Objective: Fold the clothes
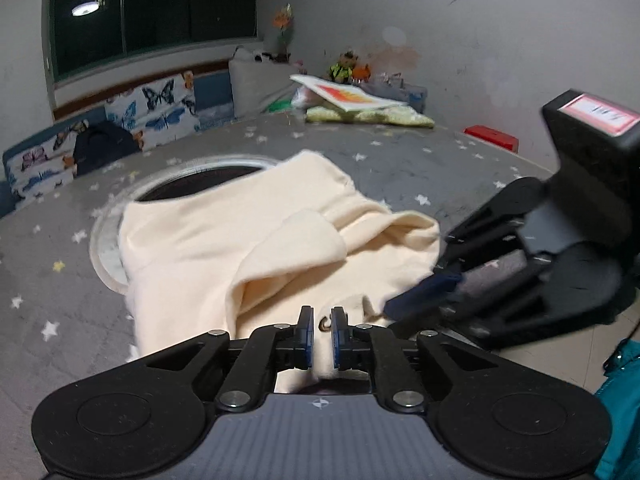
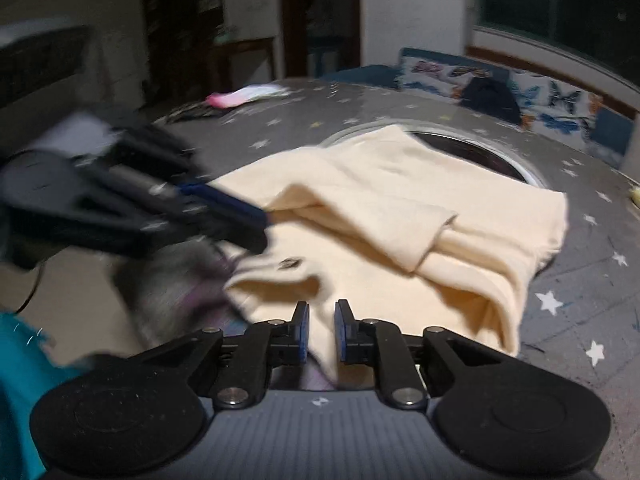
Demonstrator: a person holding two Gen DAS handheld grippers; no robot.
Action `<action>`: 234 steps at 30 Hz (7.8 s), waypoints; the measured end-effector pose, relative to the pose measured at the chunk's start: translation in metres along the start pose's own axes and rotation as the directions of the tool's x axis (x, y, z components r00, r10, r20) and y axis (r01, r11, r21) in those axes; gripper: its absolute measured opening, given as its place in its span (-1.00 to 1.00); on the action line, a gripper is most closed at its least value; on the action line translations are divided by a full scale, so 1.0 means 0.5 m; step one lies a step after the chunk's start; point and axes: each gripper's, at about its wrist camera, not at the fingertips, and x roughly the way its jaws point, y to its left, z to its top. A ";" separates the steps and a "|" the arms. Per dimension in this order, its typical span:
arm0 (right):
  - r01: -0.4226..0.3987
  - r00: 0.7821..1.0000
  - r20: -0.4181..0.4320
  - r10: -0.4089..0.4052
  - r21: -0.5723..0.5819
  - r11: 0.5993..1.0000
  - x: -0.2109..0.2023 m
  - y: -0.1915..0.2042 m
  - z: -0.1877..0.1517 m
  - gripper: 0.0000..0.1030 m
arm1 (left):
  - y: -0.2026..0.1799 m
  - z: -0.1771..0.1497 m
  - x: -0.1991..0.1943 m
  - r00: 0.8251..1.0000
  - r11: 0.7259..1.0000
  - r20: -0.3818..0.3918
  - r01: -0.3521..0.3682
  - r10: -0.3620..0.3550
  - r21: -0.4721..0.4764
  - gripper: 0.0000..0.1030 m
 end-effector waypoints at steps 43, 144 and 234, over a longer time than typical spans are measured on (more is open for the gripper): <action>0.110 0.989 0.086 -0.123 0.138 0.984 -0.056 -0.088 0.016 -0.21 | -0.069 0.045 0.128 0.993 0.928 0.067 -0.113 0.096 0.354 -0.26; 0.677 0.654 0.107 -0.749 0.357 0.643 -0.232 -0.322 -0.055 -0.87 | -0.088 0.129 0.102 0.983 0.987 0.091 0.160 -0.160 0.009 0.62; 0.073 0.997 0.030 -0.068 -0.283 0.956 0.088 -0.140 0.106 -0.77 | 0.302 0.268 0.241 0.986 0.964 0.001 -0.160 0.164 -0.210 0.91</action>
